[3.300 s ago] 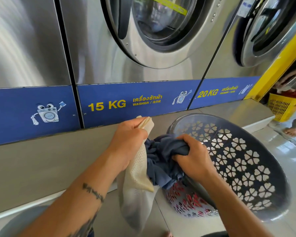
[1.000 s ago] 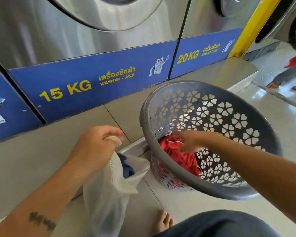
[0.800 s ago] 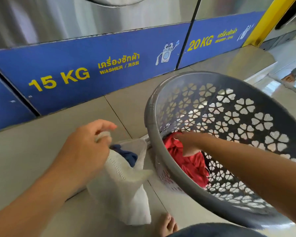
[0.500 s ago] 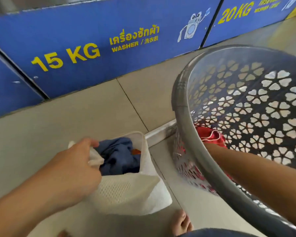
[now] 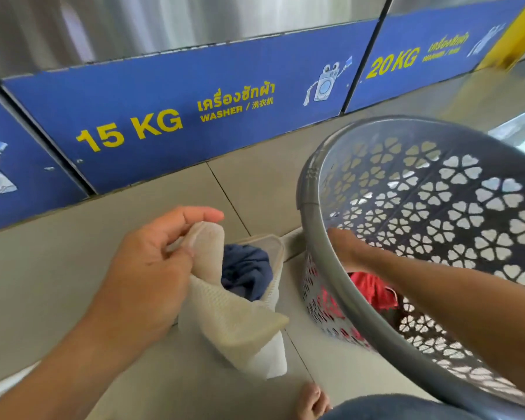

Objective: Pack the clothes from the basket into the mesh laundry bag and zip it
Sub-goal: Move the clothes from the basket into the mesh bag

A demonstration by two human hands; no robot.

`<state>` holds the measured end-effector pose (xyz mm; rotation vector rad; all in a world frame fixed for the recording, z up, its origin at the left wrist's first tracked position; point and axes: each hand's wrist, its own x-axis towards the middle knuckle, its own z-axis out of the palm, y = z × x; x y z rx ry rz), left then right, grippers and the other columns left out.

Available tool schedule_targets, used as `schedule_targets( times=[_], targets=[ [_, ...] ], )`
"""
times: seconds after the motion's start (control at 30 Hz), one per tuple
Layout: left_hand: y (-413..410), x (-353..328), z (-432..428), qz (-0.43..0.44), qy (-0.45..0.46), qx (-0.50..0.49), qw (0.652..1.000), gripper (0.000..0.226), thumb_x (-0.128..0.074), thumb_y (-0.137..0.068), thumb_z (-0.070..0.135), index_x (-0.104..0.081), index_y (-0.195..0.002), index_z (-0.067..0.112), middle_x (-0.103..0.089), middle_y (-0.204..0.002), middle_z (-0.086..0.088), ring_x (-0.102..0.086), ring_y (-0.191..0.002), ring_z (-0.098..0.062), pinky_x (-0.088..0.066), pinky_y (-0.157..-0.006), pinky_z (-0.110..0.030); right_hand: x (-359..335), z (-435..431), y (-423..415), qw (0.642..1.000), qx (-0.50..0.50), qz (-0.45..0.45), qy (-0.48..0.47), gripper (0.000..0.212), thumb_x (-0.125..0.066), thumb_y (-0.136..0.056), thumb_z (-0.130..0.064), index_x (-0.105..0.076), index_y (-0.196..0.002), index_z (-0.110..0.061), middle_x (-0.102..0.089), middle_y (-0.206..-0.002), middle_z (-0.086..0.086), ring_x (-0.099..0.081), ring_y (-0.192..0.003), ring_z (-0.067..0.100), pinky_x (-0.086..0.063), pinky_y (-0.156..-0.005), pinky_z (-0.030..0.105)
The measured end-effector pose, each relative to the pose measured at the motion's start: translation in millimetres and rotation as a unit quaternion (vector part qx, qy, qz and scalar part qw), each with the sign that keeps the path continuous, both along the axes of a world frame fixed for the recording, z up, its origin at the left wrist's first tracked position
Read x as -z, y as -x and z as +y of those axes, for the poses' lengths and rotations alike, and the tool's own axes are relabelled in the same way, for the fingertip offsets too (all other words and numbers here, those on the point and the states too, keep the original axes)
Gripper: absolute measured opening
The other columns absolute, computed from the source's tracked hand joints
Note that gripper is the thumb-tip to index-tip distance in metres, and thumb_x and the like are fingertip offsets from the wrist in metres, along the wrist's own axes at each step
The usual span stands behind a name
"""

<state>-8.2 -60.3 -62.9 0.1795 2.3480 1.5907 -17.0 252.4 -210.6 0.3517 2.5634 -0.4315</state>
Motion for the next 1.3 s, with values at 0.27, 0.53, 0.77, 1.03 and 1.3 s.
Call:
schedule_targets(
  times=[0.27,0.53,0.77,1.03,1.3],
  targets=[
    [-26,-48,3,0.113,-0.068,0.057,0.990,0.042,-0.061,-0.090,0.032,-0.060,-0.120,0.062,-0.071,-0.099,-0.003,-0.062,-0.085,-0.011,-0.052,-0.082,-0.024,-114,-9,-43,0.935,0.198,0.227,0.188,0.014,-0.061,-0.083,-0.009,-0.071,-0.088,0.000,-0.068,-0.068,0.012,-0.062,-0.050,0.012,-0.053,-0.045,0.025],
    [-52,-84,-2,0.169,-0.117,0.101,0.973,0.047,-0.060,-0.095,0.027,-0.052,-0.126,0.061,-0.066,-0.099,-0.009,-0.044,-0.064,-0.015,-0.043,-0.062,-0.022,-248,-71,-104,0.725,0.325,0.444,0.415,0.016,-0.058,-0.090,-0.003,-0.069,-0.082,-0.012,-0.065,-0.063,0.000,-0.066,-0.056,0.014,-0.058,-0.054,0.029],
    [-54,-104,-4,0.210,-0.168,0.095,0.958,0.060,-0.054,-0.095,0.003,-0.051,-0.136,0.047,-0.070,-0.096,0.005,-0.058,-0.081,-0.006,-0.047,-0.072,-0.009,-232,-165,-142,0.880,0.021,0.272,0.387,0.022,-0.073,-0.084,-0.009,-0.070,-0.105,-0.014,-0.072,-0.085,-0.002,-0.063,-0.076,0.008,-0.056,-0.075,0.036],
    [-41,-87,-9,0.182,-0.168,0.085,0.965,0.066,-0.051,-0.079,0.011,-0.056,-0.135,0.045,-0.069,-0.113,-0.009,-0.052,-0.083,-0.017,-0.045,-0.077,-0.020,-239,-96,-122,0.899,0.127,0.385,0.168,0.043,-0.069,-0.078,-0.006,-0.055,-0.108,-0.033,-0.072,-0.096,-0.002,-0.069,-0.077,0.016,-0.059,-0.081,0.046],
    [-34,-78,11,0.182,-0.158,0.088,0.966,0.063,-0.053,-0.092,0.001,-0.056,-0.131,0.049,-0.072,-0.106,-0.001,-0.062,-0.081,-0.019,-0.051,-0.073,-0.020,-168,-71,-103,0.898,0.261,0.085,0.344,0.043,-0.040,-0.090,-0.002,-0.064,-0.114,-0.029,-0.059,-0.087,0.006,-0.051,-0.073,0.019,-0.044,-0.069,0.032]
  ],
)
